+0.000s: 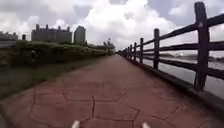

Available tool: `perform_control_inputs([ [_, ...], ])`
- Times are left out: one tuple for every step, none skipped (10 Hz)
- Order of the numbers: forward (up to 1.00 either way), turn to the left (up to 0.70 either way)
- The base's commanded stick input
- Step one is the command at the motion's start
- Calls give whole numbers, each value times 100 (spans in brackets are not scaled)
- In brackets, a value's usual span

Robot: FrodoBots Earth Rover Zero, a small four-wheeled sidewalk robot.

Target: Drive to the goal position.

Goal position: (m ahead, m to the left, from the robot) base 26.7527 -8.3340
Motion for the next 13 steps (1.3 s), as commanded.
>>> perform_control_inputs([
  [85, 11],
  [85, 11],
  [85, 11],
  [85, 11],
  [85, 11],
  [85, 11],
  [85, -4],
  [85, -20],
  [85, -23],
  [85, -5],
  [85, 11],
  [85, 11],
  [85, 11],
])
